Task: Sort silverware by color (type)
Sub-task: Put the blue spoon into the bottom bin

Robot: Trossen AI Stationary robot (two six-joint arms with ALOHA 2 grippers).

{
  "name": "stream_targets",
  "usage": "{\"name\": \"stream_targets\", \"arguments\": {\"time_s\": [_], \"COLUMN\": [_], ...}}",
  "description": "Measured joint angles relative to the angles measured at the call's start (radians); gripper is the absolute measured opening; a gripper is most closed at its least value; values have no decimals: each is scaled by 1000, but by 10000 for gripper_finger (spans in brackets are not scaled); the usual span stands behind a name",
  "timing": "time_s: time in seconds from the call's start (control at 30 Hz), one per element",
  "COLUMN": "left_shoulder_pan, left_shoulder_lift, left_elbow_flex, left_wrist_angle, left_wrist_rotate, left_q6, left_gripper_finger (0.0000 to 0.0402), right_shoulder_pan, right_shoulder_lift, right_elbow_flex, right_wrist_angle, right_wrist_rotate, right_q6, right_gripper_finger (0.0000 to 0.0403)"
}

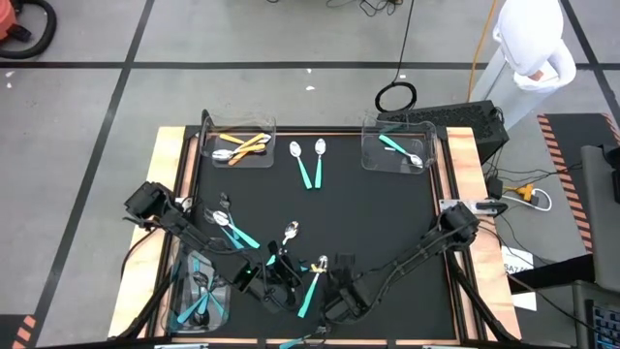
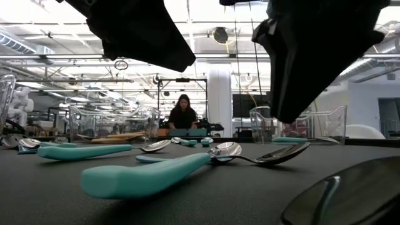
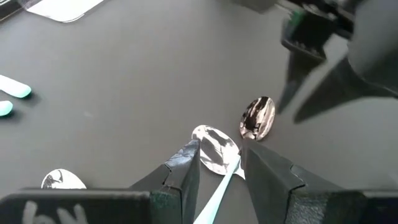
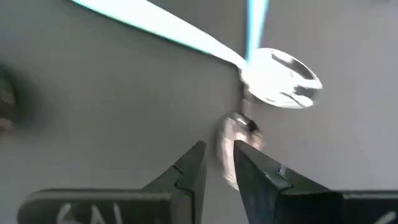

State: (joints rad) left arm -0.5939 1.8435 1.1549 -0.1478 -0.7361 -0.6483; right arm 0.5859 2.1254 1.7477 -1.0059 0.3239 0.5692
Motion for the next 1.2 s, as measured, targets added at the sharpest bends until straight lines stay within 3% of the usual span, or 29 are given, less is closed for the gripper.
{"name": "stream_targets", "arguments": {"time_s": [0.2,0.33,0.47,0.63,0.77,1.1,1.2], "left_shoulder_pan": [-1,-1,-4,-18,-22,-1,-17], "left_shoulder_lift": [0,0,0,0,0,0,0], "left_elbow_flex": [0,0,0,0,0,0,0], "left_wrist_angle": [-7,-40,-59,-77,-80,-72,-69], "left_wrist_rotate": [28,61,76,77,50,-20,-56], "left_q6": [1,1,0,0,1,10,26], "left_gripper_finger": [123,123,123,123,123,123,123], "right_shoulder_pan": [-4,-27,-54,-102,-108,-14,29], "right_shoulder_lift": [-40,-78,-113,-170,-205,-206,-205], "right_elbow_flex": [1,1,-71,-236,-312,-315,-315], "right_wrist_angle": [-159,-149,-46,150,314,437,476], "right_wrist_rotate": [44,73,62,-92,-201,-191,-130], "right_q6": [-55,-68,-118,-103,8,147,141], "right_gripper_finger": [77,72,66,59,57,81,100]}}
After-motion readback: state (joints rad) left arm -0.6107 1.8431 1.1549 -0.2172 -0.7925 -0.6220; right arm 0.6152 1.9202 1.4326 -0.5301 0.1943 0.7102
